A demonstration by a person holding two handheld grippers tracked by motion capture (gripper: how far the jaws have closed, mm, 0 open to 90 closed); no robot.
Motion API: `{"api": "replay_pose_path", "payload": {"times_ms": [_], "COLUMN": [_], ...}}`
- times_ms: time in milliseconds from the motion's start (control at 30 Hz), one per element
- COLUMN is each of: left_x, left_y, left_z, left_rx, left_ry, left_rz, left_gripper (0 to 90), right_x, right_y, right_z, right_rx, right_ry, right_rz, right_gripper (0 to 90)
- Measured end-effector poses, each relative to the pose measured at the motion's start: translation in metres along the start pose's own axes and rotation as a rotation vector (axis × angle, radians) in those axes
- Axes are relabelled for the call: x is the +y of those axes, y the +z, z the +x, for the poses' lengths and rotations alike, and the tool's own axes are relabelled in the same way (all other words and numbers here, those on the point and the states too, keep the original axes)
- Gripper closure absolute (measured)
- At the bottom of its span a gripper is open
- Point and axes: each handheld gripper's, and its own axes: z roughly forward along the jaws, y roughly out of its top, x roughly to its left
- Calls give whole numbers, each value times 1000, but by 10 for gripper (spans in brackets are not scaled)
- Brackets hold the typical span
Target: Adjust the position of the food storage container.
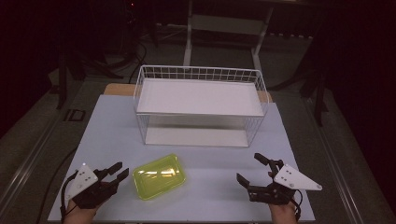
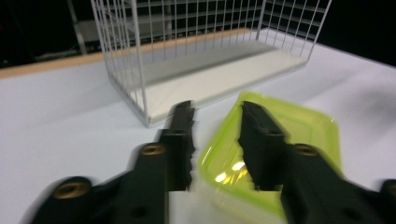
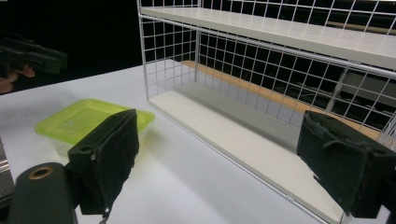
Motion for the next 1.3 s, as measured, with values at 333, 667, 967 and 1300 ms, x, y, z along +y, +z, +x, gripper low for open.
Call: {"api": "replay_pose_path", "payload": {"times_ms": [333, 667, 967, 1300], "left_x": [-16, -26, -19, -10], "left_y": [14, 25, 45, 77], "left_z": [-1, -2, -3, 2], "left_rx": [-67, -97, -98, -96], "left_ry": [127, 138, 155, 156], "left_rz": [141, 193, 190, 177], "left_gripper": [900, 900, 900, 900], "right_x": [0, 0, 0, 0], "right_y": [1, 0, 1, 2], "right_z": [0, 0, 0, 1], "right_rx": [11, 18, 30, 45], "right_ry": [3, -2, 1, -12], "right_rz": [-2, -7, -1, 9], "right_gripper": [129, 129, 137, 138]}}
